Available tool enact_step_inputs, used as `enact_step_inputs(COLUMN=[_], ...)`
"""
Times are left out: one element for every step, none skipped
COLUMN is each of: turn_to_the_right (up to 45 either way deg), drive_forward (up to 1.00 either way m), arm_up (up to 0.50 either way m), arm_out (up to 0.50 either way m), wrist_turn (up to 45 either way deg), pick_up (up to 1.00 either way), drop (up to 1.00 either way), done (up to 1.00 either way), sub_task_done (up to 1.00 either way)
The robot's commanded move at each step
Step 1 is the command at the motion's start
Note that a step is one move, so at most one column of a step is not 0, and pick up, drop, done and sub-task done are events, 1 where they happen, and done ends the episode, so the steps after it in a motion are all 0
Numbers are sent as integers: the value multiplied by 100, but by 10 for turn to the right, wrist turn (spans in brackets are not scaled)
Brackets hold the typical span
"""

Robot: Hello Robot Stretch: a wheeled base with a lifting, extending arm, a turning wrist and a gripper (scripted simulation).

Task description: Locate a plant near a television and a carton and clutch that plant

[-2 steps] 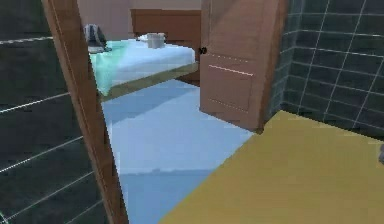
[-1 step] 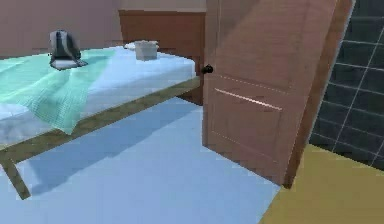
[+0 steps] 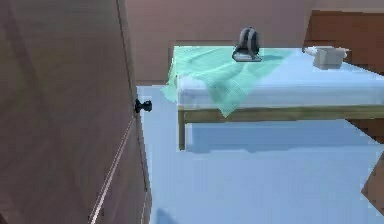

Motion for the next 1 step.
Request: enact_step_inputs(turn_to_the_right=[0], drive_forward=[100], arm_up=[0], arm_out=[0], wrist_turn=[0], pick_up=[0], drop=[0], done=[0], sub_task_done=[0])
